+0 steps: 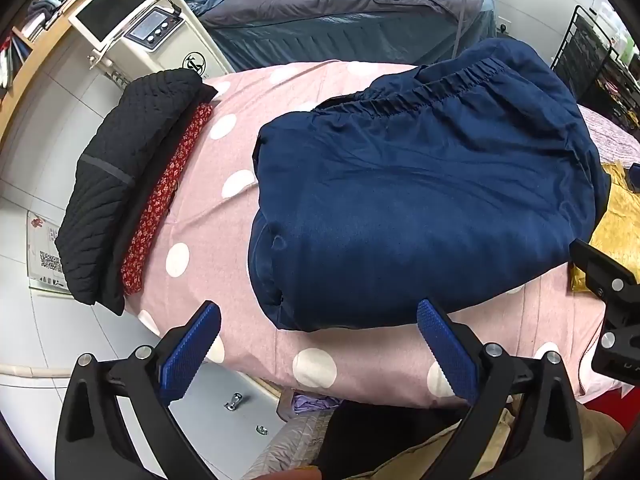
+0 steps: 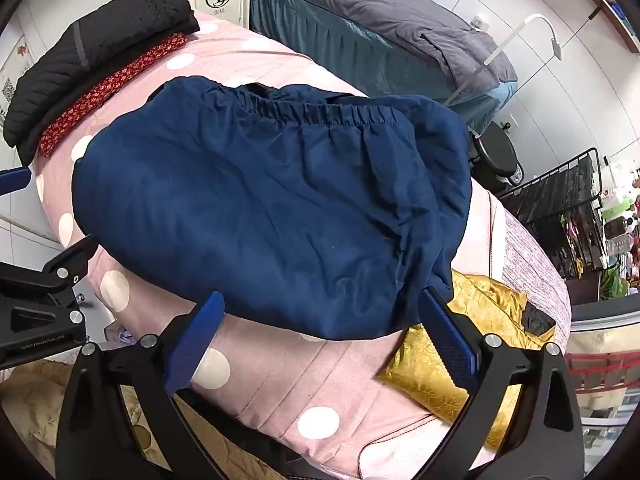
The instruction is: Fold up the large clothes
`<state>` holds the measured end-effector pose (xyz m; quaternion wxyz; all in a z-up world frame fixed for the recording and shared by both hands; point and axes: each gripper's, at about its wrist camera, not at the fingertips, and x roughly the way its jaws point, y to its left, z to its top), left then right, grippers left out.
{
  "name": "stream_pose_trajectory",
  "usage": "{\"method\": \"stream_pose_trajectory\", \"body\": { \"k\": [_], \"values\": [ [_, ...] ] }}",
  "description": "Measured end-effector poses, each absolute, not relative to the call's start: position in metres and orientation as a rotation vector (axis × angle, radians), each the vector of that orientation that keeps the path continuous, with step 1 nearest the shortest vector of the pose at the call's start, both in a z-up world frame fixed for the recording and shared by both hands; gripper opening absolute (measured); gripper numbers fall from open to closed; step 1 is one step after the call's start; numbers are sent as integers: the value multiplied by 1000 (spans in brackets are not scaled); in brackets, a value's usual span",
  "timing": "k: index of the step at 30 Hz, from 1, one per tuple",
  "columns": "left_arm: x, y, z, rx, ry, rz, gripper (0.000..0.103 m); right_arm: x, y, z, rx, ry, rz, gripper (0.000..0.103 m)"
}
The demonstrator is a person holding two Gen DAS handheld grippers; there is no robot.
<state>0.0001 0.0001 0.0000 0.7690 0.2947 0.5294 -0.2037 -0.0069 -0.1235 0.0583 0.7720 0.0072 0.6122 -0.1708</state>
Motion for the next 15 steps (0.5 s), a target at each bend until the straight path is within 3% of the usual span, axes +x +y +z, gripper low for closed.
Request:
{"method": "stream_pose_trajectory", "body": {
  "k": [15],
  "values": [
    [2,3,-1,639,1158,-436,97,-7,-123,56,13,1331,-371,96]
  ]
}}
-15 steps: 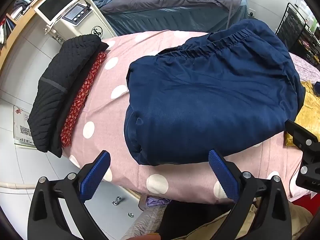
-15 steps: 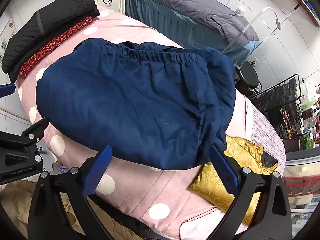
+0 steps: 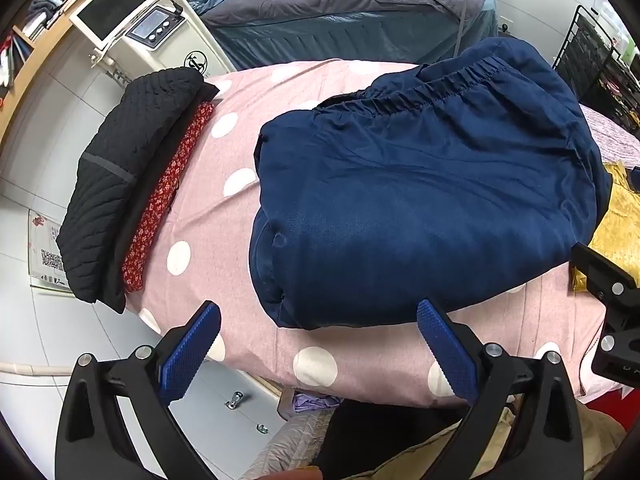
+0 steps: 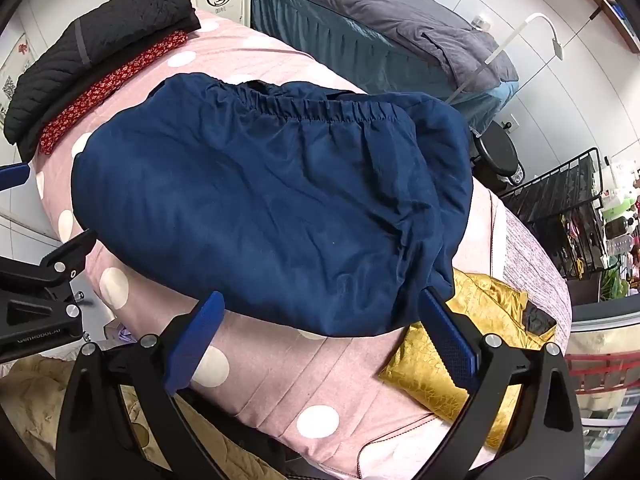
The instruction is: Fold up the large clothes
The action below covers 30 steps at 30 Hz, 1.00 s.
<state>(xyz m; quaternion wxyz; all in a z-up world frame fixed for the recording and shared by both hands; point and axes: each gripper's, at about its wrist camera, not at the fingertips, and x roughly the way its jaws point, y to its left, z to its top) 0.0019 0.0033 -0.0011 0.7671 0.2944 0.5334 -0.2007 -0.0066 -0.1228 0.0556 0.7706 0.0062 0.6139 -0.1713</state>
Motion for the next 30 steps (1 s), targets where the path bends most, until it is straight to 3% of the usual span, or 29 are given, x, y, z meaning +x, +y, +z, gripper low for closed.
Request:
{"method": "stream_pose_trajectory", "body": {
  "k": [30],
  "values": [
    [0,-1,1,647,1159,-443,97,-7,-129,62,19,1320,-385,96]
  ]
}}
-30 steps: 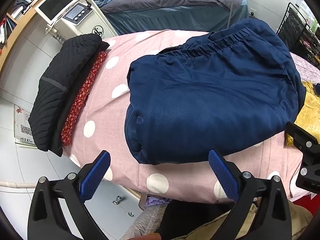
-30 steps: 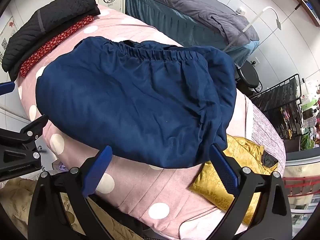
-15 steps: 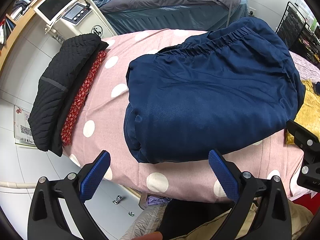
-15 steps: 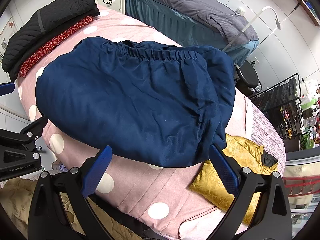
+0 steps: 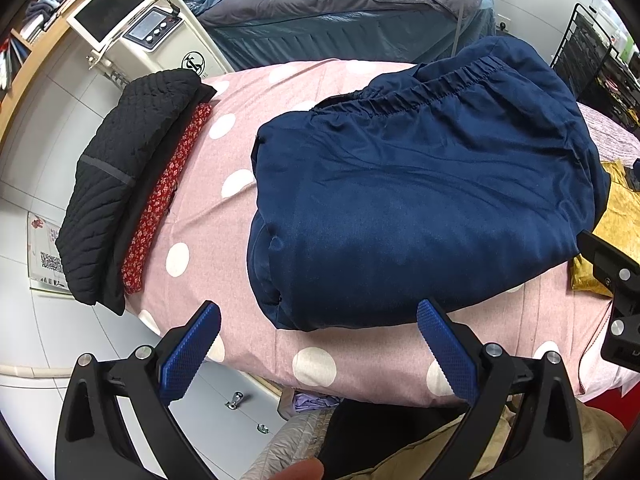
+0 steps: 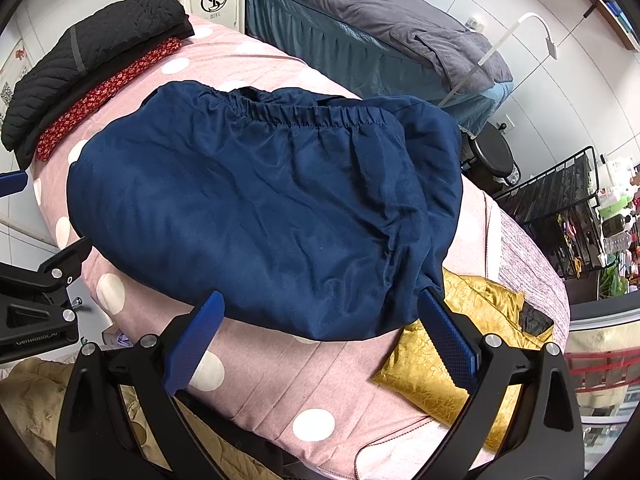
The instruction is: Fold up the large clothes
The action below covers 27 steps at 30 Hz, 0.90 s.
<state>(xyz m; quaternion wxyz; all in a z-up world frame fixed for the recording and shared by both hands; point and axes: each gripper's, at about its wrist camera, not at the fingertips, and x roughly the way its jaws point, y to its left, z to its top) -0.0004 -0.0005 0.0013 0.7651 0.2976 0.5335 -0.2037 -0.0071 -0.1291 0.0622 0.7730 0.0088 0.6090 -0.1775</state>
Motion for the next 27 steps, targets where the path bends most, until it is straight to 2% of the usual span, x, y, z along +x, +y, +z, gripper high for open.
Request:
{"method": "stream_pose_trajectory", "body": {
  "k": [27],
  "values": [
    [-1,1,2,648,1160,-440,97,-9,-129,61,13,1319,-379,96]
  ]
}}
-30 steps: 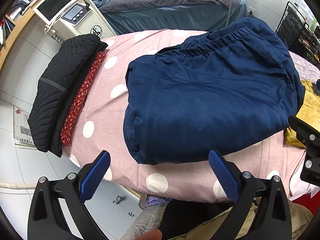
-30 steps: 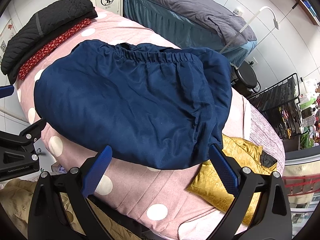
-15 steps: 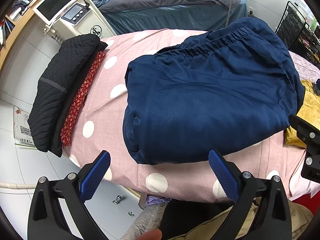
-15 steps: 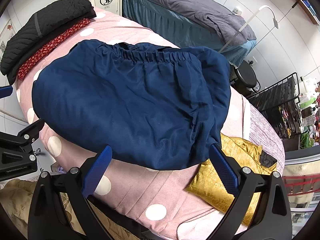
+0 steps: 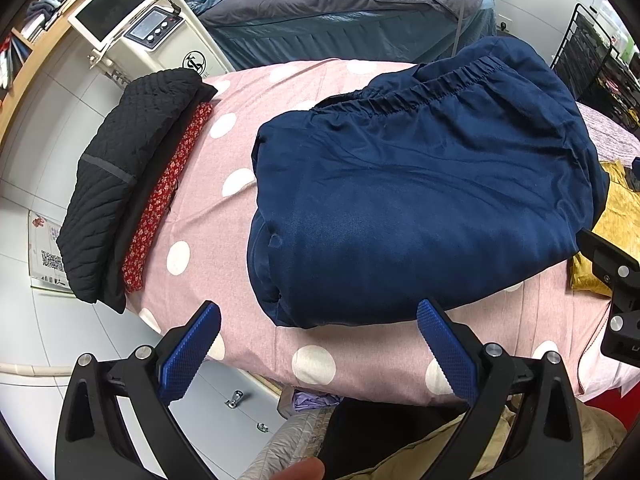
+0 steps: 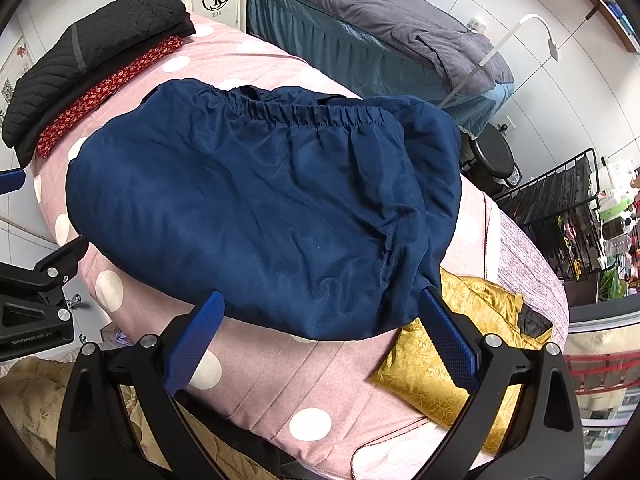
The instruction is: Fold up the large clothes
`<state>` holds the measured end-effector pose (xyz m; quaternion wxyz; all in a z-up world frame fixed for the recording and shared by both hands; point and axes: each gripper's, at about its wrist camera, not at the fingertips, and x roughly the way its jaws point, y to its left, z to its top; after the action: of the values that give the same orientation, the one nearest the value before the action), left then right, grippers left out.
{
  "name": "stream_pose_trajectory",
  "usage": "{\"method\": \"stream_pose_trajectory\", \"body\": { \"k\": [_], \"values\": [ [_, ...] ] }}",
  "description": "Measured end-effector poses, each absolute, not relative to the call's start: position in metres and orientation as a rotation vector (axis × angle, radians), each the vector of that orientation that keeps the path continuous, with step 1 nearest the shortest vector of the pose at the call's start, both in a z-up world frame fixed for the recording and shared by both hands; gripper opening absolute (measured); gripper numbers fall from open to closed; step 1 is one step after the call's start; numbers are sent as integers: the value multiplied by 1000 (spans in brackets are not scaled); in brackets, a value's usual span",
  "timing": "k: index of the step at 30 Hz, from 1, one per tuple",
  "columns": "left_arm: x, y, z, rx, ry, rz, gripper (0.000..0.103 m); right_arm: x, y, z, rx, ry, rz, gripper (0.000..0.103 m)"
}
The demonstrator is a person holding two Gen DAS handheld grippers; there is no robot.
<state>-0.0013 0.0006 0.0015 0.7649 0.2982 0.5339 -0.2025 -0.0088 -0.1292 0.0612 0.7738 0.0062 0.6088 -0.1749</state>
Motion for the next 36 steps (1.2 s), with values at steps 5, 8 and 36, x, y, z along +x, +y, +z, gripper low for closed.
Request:
{"method": "stream_pose_trajectory", "body": {
  "k": [5,8,36],
  "values": [
    [-2,1,3,645,1158,-438,97,-9,-129,61,11,1316,-380,96],
    [-2,2,4,643,1158,-437,97,-10,-128,62,13,1313,-379,96],
    [-4,6,1,644,1166,-438,97,-7,-125,55,16,1330,-364,96]
  ]
}}
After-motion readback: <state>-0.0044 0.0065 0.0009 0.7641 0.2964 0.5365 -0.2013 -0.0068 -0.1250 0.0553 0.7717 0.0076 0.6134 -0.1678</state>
